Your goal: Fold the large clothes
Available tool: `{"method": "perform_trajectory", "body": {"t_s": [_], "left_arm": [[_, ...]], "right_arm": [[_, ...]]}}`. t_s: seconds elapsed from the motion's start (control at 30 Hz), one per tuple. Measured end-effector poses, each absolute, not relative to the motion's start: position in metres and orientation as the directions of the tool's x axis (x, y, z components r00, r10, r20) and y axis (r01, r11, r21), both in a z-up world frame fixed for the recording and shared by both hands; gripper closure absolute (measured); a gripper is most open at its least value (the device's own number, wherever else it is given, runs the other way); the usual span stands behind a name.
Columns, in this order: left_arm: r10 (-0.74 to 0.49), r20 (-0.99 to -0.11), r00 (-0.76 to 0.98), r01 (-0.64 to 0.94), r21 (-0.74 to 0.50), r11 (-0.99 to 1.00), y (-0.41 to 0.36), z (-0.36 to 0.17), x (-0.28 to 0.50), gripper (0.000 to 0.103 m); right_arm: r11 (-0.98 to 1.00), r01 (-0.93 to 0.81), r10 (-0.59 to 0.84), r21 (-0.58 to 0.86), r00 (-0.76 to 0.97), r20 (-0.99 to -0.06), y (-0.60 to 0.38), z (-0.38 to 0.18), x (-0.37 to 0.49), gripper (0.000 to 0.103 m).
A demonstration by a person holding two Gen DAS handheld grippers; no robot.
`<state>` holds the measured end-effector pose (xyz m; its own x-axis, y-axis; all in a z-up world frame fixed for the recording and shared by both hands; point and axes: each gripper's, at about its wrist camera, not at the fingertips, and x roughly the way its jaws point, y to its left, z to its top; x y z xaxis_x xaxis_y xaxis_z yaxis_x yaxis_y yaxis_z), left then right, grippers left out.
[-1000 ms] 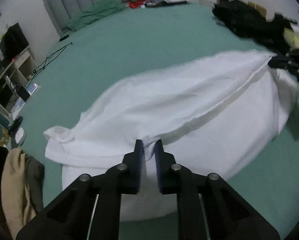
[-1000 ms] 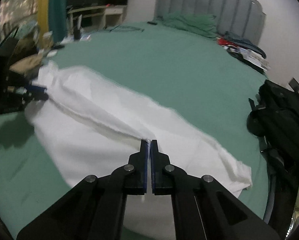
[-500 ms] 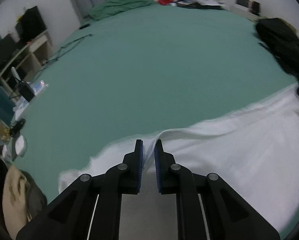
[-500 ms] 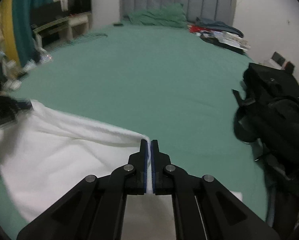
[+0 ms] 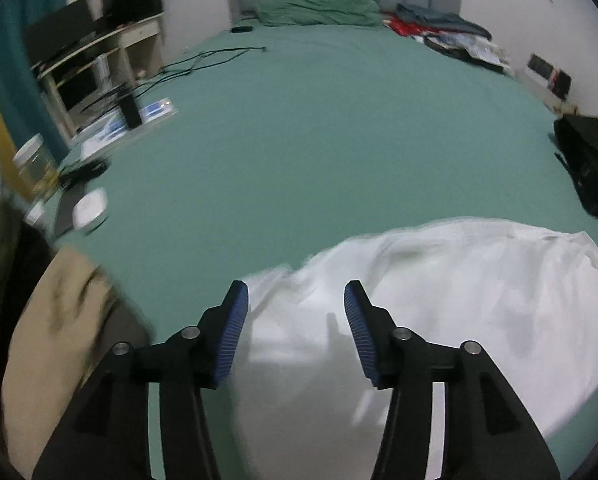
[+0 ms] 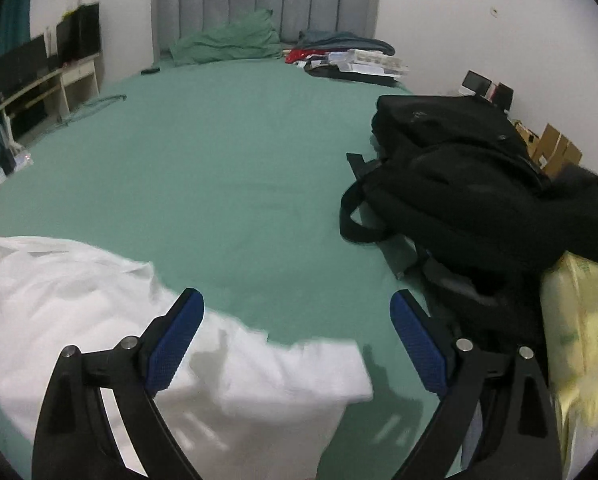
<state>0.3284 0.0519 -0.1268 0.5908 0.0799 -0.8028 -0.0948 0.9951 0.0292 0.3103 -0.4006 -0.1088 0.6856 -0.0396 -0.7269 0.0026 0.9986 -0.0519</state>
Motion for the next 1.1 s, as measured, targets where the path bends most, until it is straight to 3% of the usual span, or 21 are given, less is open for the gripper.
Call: {"method": "perform_trajectory", "body": {"t_s": [0.2,0.47,0.57,0.67,0.73,0.77,0.8,0.83,0.87,1.1], "left_arm": [[-0.013,-0.823,0.568,-0.137,-0.11,0.984,0.089,-0.144,0.275,0.04],[-0.091,-0.849,0.521,-0.15,-0.196,0.969,0.082,-0.186,0.241,0.037],[-0.052,-0.853,0.519,-0.142,-0.146,0.979,0.072,-0.189,0.243,0.037],[-0.055,-0.855,0.516,-0.148,-0.152,0.977,0.069,-0.191,0.252,0.037],[-0.041,-0.856,0.515,-0.148,-0.136,0.98,0.063,-0.193,0.258,0.037],[-0.037,-0.854,0.518,-0.14,-0.128,0.982,0.059,-0.193,0.259,0.037],[-0.036,-0.854,0.52,-0.128,-0.119,0.984,0.056,-0.192,0.261,0.042],[-0.032,-0.852,0.523,-0.109,-0.104,0.989,0.052,-0.192,0.262,0.055],[-0.078,-0.844,0.531,-0.073,-0.137,0.988,0.049,-0.19,0.262,0.098],[-0.071,-0.834,0.547,-0.074,-0.133,0.988,0.05,-0.166,0.231,0.098]], "right_arm": [[0.994,0.042,0.051,0.101,0.642,-0.765,-0.416,-0.123,0.247,0.009],[0.922,0.133,0.231,0.363,0.565,-0.793,-0.43,-0.164,0.192,0.014],[0.932,0.126,0.21,0.34,0.578,-0.789,-0.423,-0.168,0.191,0.024],[0.931,0.098,0.233,0.352,0.582,-0.779,-0.416,-0.171,0.198,0.051],[0.922,0.071,0.276,0.382,0.573,-0.772,-0.406,-0.177,0.2,0.079],[0.921,0.059,0.287,0.385,0.568,-0.772,-0.402,-0.178,0.203,0.084],[0.921,0.037,0.301,0.387,0.56,-0.772,-0.396,-0.179,0.204,0.089],[0.922,0.018,0.314,0.388,0.553,-0.772,-0.392,-0.179,0.204,0.092],[0.925,0.021,0.302,0.379,0.565,-0.768,-0.392,-0.177,0.202,0.093],[0.922,0.052,0.281,0.383,0.59,-0.757,-0.405,-0.161,0.172,0.095]]}}
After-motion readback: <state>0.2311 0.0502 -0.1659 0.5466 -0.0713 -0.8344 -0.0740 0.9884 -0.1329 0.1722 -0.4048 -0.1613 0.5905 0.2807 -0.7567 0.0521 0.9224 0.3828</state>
